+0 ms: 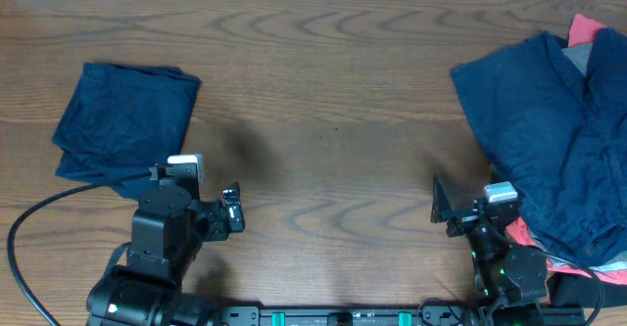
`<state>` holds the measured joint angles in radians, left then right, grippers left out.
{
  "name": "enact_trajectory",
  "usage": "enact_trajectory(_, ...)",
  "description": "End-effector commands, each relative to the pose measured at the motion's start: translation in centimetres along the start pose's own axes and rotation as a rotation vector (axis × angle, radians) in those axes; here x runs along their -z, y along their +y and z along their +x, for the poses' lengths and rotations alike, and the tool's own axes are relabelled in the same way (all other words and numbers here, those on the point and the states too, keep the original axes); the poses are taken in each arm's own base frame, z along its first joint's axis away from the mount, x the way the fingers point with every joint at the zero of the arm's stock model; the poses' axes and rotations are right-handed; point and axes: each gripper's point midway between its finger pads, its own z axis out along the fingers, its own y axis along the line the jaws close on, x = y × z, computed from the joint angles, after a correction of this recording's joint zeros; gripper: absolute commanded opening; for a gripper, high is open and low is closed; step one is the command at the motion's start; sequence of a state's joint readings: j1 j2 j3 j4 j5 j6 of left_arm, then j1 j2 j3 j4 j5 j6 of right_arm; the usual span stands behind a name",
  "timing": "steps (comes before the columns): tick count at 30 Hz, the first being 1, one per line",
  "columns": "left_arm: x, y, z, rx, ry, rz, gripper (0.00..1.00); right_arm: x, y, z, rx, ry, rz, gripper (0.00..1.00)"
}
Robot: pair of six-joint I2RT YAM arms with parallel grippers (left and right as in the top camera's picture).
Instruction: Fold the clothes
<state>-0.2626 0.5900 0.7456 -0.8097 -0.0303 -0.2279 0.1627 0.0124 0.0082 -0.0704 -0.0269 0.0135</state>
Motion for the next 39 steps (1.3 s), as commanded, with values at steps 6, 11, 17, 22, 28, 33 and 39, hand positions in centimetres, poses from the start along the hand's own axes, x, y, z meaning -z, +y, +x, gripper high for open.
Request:
enact_trajectory(6, 0.0, 0.2, 0.0, -0.005, -0.003, -0.008, 0.98, 0.0, -0.1, 0.0, 0.014, -0.003, 0.002, 0.99)
enact_trajectory(11, 0.0, 0.2, 0.0, -0.005, -0.003, -0.008, 0.98, 0.0, -0.1, 0.0, 0.014, -0.003, 0.002, 0.99)
enact_trajectory(17, 0.0, 0.2, 0.0, -0.005, -0.004, -0.008, 0.98, 0.0, -0.1, 0.0, 0.014, -0.003, 0.002, 0.99)
enact_trajectory(22, 0.3, 0.7, 0.0, 0.012, -0.014, -0.024, 0.98, 0.0, -0.1, 0.0, 0.014, -0.003, 0.002, 0.99)
enact_trajectory(28, 1.6, 3.3, 1.4, 0.083, -0.024, -0.104, 0.98, 0.0, -0.1, 0.0, 0.014, -0.003, 0.002, 0.99)
enact_trajectory(33, 0.8, 4.5, 3.3, 0.093, -0.077, -0.129, 0.98, 0.0, -0.1, 0.0, 0.014, -0.003, 0.002, 0.99)
enact_trajectory(39, -1.9, 5.4, 4.2, 0.115, -0.228, -0.116, 0.98, 0.0, -0.1, 0.0, 0.014, -0.003, 0.002, 0.99)
